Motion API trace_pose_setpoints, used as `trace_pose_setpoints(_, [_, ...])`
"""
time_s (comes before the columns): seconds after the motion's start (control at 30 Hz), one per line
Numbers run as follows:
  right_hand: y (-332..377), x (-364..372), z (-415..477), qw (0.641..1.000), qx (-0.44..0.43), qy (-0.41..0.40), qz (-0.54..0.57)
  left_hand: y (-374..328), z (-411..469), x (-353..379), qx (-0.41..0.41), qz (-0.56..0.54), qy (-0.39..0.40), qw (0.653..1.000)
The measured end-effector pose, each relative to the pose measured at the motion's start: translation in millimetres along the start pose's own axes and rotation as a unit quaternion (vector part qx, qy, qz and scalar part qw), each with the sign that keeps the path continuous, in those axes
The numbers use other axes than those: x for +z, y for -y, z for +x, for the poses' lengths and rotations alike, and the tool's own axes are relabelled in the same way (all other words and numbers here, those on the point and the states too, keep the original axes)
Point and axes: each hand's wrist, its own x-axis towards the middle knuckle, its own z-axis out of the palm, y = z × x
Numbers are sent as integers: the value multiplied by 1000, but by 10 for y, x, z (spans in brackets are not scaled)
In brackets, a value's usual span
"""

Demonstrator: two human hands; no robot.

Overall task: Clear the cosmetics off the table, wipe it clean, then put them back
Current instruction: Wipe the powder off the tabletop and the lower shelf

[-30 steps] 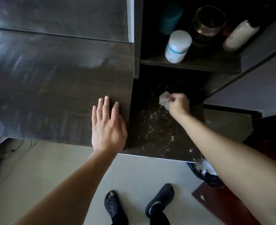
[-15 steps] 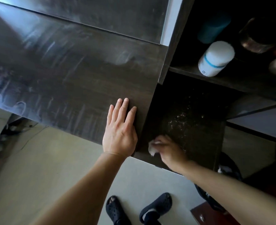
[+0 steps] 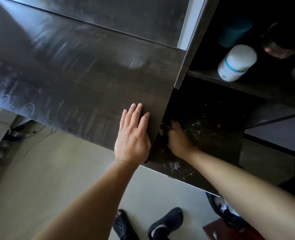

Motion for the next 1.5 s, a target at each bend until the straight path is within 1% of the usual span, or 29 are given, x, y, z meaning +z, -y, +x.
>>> trace_pose_setpoints(0.03, [-26, -21, -36, 1000, -6, -2, 17, -5, 0, -9, 0, 2, 4, 1000])
trace_pose_setpoints(0.07, [-68, -63, 8, 999, 15, -15, 36, -10, -2, -17, -1, 2, 8, 1000])
trace_pose_setpoints(0.17, [-114, -191, 383, 986, 140, -73, 62, -12, -2, -26, 1, 1, 8, 1000])
trace_pose_setpoints(0.23, [-42, -142, 498, 977, 196, -75, 47, -6, -2, -16, 5, -3, 5, 1000])
trace_pose_setpoints(0.27, [27, -86, 448, 978, 190, -77, 33, 4, -1, -8, 4, -6, 1, 1000])
trace_pose_setpoints(0.3, [93, -17, 334, 985, 158, -75, 14, 16, -4, 2, 3, -9, -2, 1000])
trace_pose_setpoints(0.4, [206, 197, -288, 997, -8, -73, -17, 42, -12, 13, 1, -19, -7, 1000])
trace_pose_setpoints(0.47, [252, 297, -707, 995, -94, -25, 12, 38, -9, 5, 1, -24, -7, 1000])
trace_pose_setpoints(0.5, [260, 326, -857, 994, -102, 31, 37, 33, -7, 1, 1, -26, -6, 1000])
trace_pose_setpoints(0.53, [255, 325, -919, 992, -95, 65, 54, 29, -6, 1, 0, -29, -5, 1000])
trace_pose_setpoints(0.57, [214, 314, -888, 994, -78, 65, 47, 27, -5, 1, 0, -31, -6, 1000])
trace_pose_setpoints(0.67, [121, 236, -570, 996, 78, -28, 45, 37, -6, 13, 1, -32, -4, 999])
trace_pose_setpoints(0.7, [130, 261, -513, 994, 90, -54, 24, 39, -7, 14, 2, -31, -3, 1000])
trace_pose_setpoints(0.73, [201, 290, -515, 995, 64, -74, 12, 39, -8, 13, 2, -30, 0, 1000])
trace_pose_setpoints(0.77, [268, 382, -604, 997, 24, -71, 17, 38, -6, 8, 2, -28, 2, 1000])
trace_pose_setpoints(0.87, [419, 608, -1212, 994, -46, 69, 67, 19, 5, -8, -4, -21, 6, 1000])
trace_pose_setpoints(0.93, [380, 551, -1533, 990, -67, 104, 75, 6, 1, -12, -9, -15, 7, 1000])
trace_pose_setpoints(0.97, [350, 436, -1554, 988, -68, 94, 100, 6, -5, -10, -9, -15, 7, 1000])
trace_pose_setpoints(1.0, [302, 266, -1473, 984, -40, 93, 148, 6, -4, -7, -9, -15, 6, 1000])
trace_pose_setpoints(1.03, [246, 91, -1322, 982, -24, 68, 175, 6, 3, -2, -10, -14, 3, 1000])
trace_pose_setpoints(1.1, [58, -285, -837, 985, -10, -28, 170, -1, 7, 6, -10, -13, 0, 1000])
trace_pose_setpoints(1.13, [-128, -447, -536, 984, 42, -74, 157, -5, 5, 4, -12, -14, 1, 1000])
trace_pose_setpoints(1.2, [-530, -738, 74, 961, 167, -170, 143, -4, 1, 1, -12, -12, 2, 1000])
trace_pose_setpoints(1.23, [-714, -854, 350, 951, 209, -193, 122, 1, 0, 4, -11, -10, 1, 1000])
trace_pose_setpoints(1.27, [-914, -905, 584, 945, 249, -190, 96, 2, -2, 9, -11, -8, 0, 1000])
trace_pose_setpoints(1.33, [-1137, -931, 913, 942, 310, -121, 43, 8, 2, 15, -10, -6, -2, 1000])
trace_pose_setpoints(1.37, [-1201, -857, 995, 946, 307, -95, 29, 11, 1, 17, -9, -3, -2, 1000])
trace_pose_setpoints(1.47, [-1091, -603, 868, 950, 280, -124, 61, 14, 10, 18, -7, 0, 4, 1000])
trace_pose_setpoints(1.5, [-990, -484, 683, 959, 243, -129, 75, 15, 9, 18, -8, 1, 5, 1000])
